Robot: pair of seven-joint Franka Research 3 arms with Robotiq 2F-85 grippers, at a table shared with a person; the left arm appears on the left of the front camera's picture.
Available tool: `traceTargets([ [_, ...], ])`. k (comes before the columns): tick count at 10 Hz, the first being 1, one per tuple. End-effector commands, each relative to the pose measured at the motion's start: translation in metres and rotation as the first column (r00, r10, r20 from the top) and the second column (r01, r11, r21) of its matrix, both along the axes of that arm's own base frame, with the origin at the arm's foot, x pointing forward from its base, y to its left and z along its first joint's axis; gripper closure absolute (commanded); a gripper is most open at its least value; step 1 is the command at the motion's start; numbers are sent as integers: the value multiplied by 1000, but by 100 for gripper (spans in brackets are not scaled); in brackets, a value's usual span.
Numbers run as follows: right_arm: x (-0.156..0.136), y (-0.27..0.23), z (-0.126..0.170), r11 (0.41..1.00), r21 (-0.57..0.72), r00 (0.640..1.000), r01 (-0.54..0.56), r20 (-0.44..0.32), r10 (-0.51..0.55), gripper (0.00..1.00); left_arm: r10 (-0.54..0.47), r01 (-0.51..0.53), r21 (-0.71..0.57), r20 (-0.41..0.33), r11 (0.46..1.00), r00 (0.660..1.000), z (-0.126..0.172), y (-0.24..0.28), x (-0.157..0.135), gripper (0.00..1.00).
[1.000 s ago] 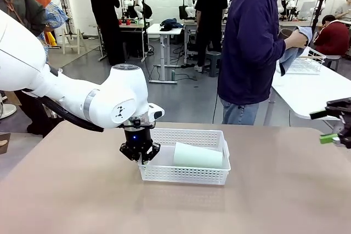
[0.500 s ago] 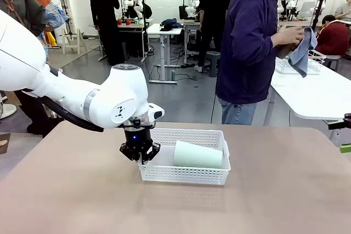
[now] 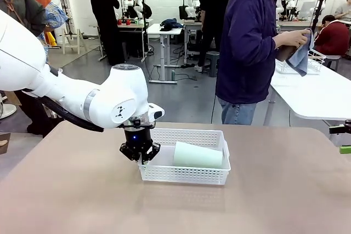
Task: Clean and organize the cups into the basket.
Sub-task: Pick up the Organizing basket and move it to the center of the table, then pick up the Reusable plastic cup from the right side of the table and place it inside the Organizing basket, then pick up the Reusable plastic cup from the right side of the table and stack it inside the Organizing basket in the center of the table.
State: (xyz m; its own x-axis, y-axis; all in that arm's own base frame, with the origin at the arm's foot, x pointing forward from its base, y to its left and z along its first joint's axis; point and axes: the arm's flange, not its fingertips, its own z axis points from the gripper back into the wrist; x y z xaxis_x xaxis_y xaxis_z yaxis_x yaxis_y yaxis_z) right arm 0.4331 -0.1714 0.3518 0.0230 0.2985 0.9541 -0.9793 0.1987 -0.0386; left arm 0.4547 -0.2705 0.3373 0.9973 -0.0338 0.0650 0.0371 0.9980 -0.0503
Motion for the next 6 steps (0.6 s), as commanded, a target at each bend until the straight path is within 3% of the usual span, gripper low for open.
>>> traceTargets([
  [1, -6, -1, 2, 1000, -7, 1000, -2, 5, 2, 0, -2, 2, 0, 4, 1000, 1000, -1, 0, -1, 100],
  [6, -6, -1, 2, 1000, -7, 1000, -2, 5, 2, 0, -2, 2, 0, 4, 1000, 1000, -1, 0, -1, 100],
])
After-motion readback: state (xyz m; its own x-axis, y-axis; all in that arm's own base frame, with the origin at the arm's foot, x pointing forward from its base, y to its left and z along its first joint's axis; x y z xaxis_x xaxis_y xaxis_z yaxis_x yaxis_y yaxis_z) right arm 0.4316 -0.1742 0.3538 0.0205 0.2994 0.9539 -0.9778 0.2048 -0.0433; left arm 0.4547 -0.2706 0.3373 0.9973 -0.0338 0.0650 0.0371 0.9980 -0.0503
